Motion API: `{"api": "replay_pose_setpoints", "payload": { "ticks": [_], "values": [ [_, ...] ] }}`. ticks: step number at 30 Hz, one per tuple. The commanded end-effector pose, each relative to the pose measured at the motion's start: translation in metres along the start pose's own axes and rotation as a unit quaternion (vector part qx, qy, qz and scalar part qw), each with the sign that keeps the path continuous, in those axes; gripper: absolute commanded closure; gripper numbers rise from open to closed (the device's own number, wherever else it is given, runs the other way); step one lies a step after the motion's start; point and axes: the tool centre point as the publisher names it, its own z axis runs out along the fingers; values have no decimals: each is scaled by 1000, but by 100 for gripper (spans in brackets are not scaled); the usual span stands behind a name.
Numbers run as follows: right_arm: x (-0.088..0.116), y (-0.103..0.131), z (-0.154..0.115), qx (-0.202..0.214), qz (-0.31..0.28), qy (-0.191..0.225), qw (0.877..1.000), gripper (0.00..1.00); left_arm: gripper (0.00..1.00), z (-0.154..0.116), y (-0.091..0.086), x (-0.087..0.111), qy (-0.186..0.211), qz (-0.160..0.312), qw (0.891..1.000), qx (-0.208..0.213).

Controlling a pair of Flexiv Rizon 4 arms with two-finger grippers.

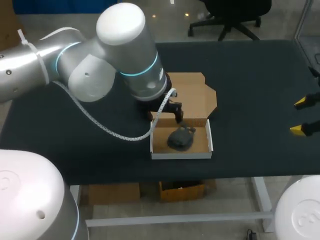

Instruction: Assemble the packaging by folding the flat box into shape, placing the metal phone stand inside, and closing the box properly

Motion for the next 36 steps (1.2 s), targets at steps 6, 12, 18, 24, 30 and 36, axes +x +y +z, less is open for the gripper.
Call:
{"api": "replay_pose_setpoints", "payload": {
  "ticks": [6, 12, 18, 24, 30, 36],
  "values": [
    [1, 0, -1, 0, 0, 1, 1000, 0, 0, -2, 4, -5, 30, 1, 1000, 5],
    [1, 0, -1, 0, 0, 1, 1000, 0, 0, -2, 4, -5, 30, 1, 1000, 5],
    [1, 0, -1, 0, 0, 1, 1000, 0, 0, -2, 4, -5, 30, 1, 1000, 5],
    [1, 0, -1, 0, 0, 1, 1000, 0, 0, -2, 4, -5, 30, 1, 1000, 5],
    [1, 0, -1, 0, 0, 1, 1000, 0, 0, -6, -1, -14, 43, 9, 999, 15],
    [1, 0, -1, 0, 0, 1, 1000, 0, 0, -10, -10, -28, 55, 18, 998, 23]
  ]
}}
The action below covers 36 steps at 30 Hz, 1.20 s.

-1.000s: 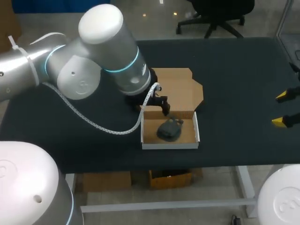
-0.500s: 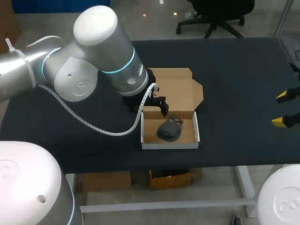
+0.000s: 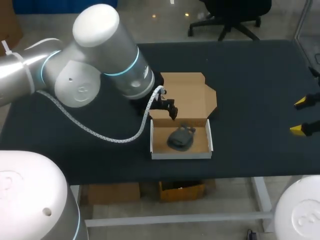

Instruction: Assemble the packaging by folding the flat box into shape, placing the metal phone stand inside, and closing the box properly

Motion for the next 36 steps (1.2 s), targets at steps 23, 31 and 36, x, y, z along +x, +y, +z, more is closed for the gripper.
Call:
{"api": "replay_pose_setpoints", "payload": {
  "ticks": [23, 31, 36],
  "values": [
    [1, 0, -1, 0, 0, 1, 1000, 0, 0, 23, -49, -89, 131, 51, 990, 33],
    [1, 0, -1, 0, 0, 1, 1000, 0, 0, 35, -62, -104, 186, 53, 980, 41],
    [1, 0, -1, 0, 0, 1, 1000, 0, 0, 39, -68, -110, 211, 53, 975, 47]
  ]
}}
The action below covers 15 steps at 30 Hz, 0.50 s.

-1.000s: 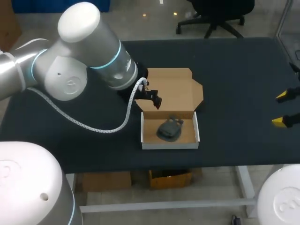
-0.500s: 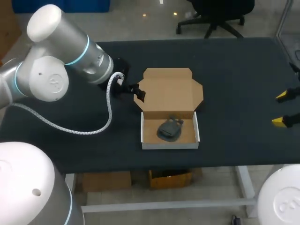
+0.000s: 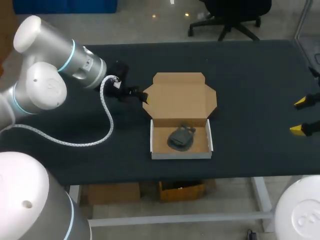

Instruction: Assemble the packaging by folding the flat box into shape, placing the metal phone stand inside, and closing the box properly

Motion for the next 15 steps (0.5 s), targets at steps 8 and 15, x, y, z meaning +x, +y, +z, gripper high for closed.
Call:
{"api": "replay_pose_setpoints", "payload": {
  "ticks": [8, 15],
  "values": [
    [-1, 0, -1, -2, -1, 1, 1000, 0, 0, 13, -9, -9, 84, 2, 996, 11],
    [-13, 5, 4, 1, -10, 15, 1000, 0, 0, 23, -15, -3, 112, 7, 994, 15]
  ]
}}
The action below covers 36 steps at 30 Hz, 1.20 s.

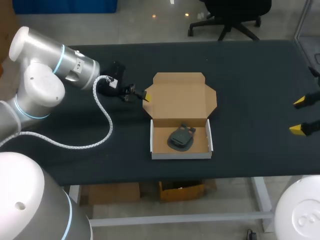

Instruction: Assemble the packaging by folding the flat box into shape, placing the metal phone stand inside, and closing the box properly

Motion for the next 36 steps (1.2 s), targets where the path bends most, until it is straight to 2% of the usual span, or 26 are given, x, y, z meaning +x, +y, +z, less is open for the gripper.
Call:
{"api": "replay_pose_setpoints", "payload": {
  "ticks": [1, 10, 12, 14, 16, 19, 31, 36],
  "values": [
    [-13, 5, 2, 2, -5, 16, 1000, 0, 0, 10, -5, -2, 21, 3, 1000, 1],
    [-31, 15, 5, 12, -24, 31, 999, 0, 2, 21, -9, 2, 45, 1, 999, 3],
    [-34, 17, 6, 15, -28, 33, 999, 0, 18, 24, -8, 3, 50, 2, 999, 3],
    [-38, 19, 8, 17, -32, 37, 999, 0, 24, 26, -8, 5, 57, 2, 998, 4],
    [-41, 21, 10, 21, -36, 41, 998, 0, 38, 29, -8, 7, 61, 5, 998, 3],
    [-45, 25, 13, 25, -42, 47, 998, 0, 49, 33, -8, 10, 67, 9, 998, 1],
    [-53, 33, 17, 35, -52, 51, 997, 0, 62, 36, -8, 18, 89, 19, 996, 3],
    [-54, 35, 18, 37, -53, 52, 997, 0, 64, 37, -7, 23, 96, 39, 995, 3]
  ]
}}
